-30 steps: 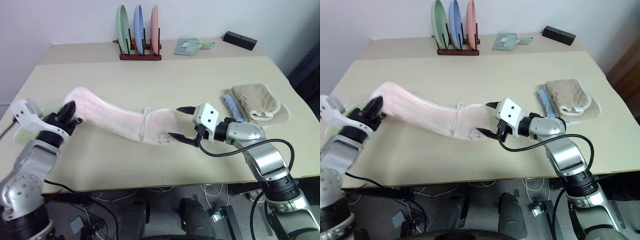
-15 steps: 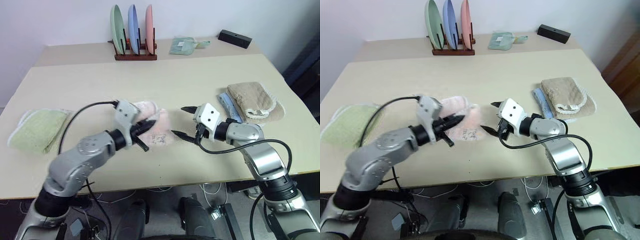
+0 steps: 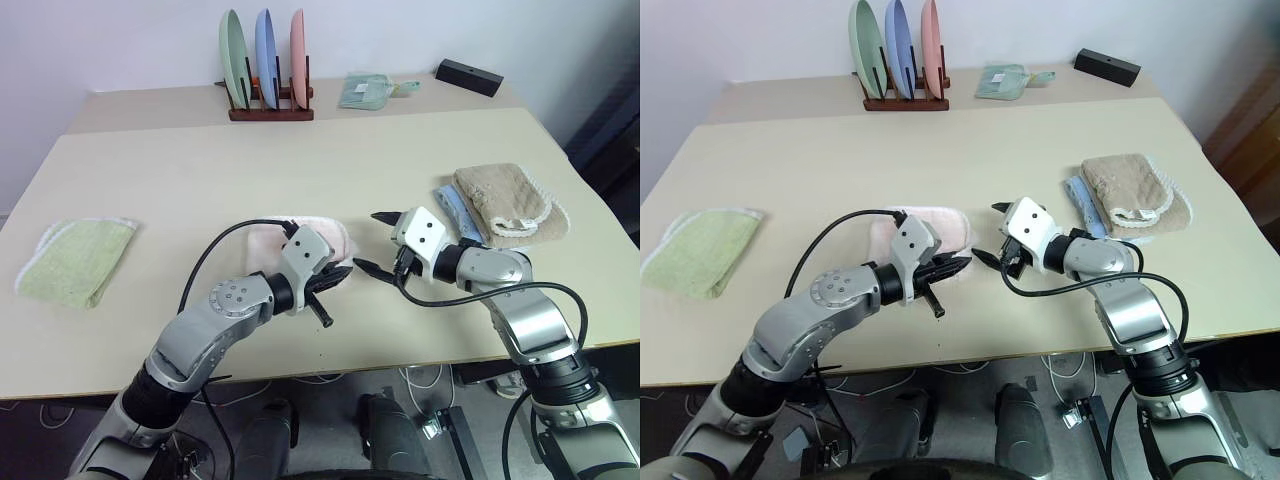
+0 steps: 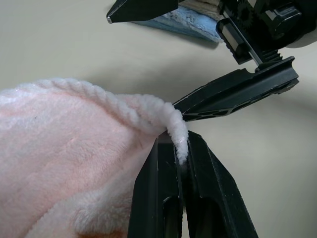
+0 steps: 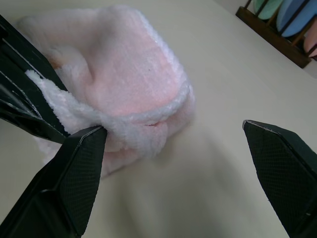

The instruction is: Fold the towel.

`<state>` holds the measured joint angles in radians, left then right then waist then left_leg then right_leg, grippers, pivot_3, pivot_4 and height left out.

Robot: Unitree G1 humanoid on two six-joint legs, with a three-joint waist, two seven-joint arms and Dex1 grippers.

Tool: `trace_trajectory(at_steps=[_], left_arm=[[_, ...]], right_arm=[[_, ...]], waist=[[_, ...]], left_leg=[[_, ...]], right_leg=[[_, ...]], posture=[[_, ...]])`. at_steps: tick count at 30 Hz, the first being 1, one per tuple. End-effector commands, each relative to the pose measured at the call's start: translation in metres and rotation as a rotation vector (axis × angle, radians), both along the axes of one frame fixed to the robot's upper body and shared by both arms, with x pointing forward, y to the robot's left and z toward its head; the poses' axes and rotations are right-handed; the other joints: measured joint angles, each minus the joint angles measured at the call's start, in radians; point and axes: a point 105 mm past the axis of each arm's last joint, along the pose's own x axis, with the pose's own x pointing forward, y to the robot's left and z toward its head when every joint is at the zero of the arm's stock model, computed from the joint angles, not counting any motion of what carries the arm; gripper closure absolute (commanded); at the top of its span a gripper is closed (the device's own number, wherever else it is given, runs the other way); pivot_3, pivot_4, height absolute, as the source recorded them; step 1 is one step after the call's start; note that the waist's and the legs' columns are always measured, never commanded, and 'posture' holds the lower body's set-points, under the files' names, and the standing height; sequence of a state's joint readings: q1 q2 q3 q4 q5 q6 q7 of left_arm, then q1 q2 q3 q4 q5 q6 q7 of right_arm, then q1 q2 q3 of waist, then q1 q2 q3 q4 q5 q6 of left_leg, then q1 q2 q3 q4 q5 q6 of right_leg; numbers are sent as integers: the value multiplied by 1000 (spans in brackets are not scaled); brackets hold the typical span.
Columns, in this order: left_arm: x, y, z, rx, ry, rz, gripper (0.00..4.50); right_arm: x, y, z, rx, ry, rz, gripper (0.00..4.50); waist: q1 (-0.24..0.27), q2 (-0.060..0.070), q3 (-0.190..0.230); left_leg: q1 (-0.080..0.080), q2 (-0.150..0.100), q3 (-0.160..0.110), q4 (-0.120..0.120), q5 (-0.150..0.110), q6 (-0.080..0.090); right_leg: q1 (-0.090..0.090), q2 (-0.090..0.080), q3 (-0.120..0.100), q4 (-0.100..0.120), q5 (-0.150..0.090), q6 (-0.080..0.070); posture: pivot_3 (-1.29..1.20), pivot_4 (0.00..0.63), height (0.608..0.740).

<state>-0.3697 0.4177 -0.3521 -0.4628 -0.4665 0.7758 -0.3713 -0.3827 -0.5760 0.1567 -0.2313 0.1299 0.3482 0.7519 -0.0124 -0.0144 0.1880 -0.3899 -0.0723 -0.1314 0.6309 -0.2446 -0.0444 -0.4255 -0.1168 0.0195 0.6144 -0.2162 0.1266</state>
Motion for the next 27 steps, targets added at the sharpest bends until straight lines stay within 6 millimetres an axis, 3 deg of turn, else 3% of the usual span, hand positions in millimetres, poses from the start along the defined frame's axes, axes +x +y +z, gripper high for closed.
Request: trace_trajectory(at_steps=[1,3,6,8,12,13,16,19,23,27], left_arm=[[0,-1,6,-7,-10,-13,4180],[-3,2,10,-28,1,-24,3501],[-7,10,15,-54,12,-32,1988],[-16,25,26,-110,37,-54,1030],[-28,49,42,-206,79,-60,975],[-31,55,46,-224,78,-58,1626],[-28,80,59,-263,40,33,2977],[-12,96,59,-236,5,157,4451],[13,101,46,-160,-14,271,4451],[26,92,24,-154,21,280,4451]], right_arm=[[1,1,13,12,-55,4,0],[1,1,13,13,-54,5,0],[1,-1,13,8,-43,7,0],[1,-8,12,-8,-30,2,527],[3,-18,19,-15,-40,-16,2293],[3,-19,22,-10,-44,-12,2801],[-1,-11,39,61,-48,31,4383],[-6,6,50,117,-40,87,4500],[-3,33,48,183,4,111,4500],[-3,58,23,200,101,137,4500]], waist=[[1,0,0],[1,0,0],[0,0,0],[-3,0,0],[0,0,0],[-1,0,0],[-1,0,0],[0,0,0],[1,0,0],[1,0,0]], left_leg=[[0,0,0,0,0,0],[0,0,0,0,0,0],[0,0,0,0,0,0],[0,0,0,0,0,0],[0,0,0,0,0,0],[0,0,0,1,0,0],[0,0,0,1,0,0],[0,0,0,1,0,0],[0,0,0,1,0,0],[0,0,0,0,0,0]], right_leg=[[0,0,0,0,0,0],[0,0,0,0,0,0],[0,0,0,0,0,0],[0,0,0,0,0,0],[-1,0,0,1,0,0],[0,0,0,1,0,0],[-1,0,0,1,0,0],[0,0,0,1,0,0],[0,0,0,1,0,0],[0,0,0,0,0,0]], posture=[[0,150,740],[0,150,740],[0,150,740],[0,150,740],[0,150,740],[0,150,740],[0,150,740],[0,150,740],[0,150,740],[0,150,740]])
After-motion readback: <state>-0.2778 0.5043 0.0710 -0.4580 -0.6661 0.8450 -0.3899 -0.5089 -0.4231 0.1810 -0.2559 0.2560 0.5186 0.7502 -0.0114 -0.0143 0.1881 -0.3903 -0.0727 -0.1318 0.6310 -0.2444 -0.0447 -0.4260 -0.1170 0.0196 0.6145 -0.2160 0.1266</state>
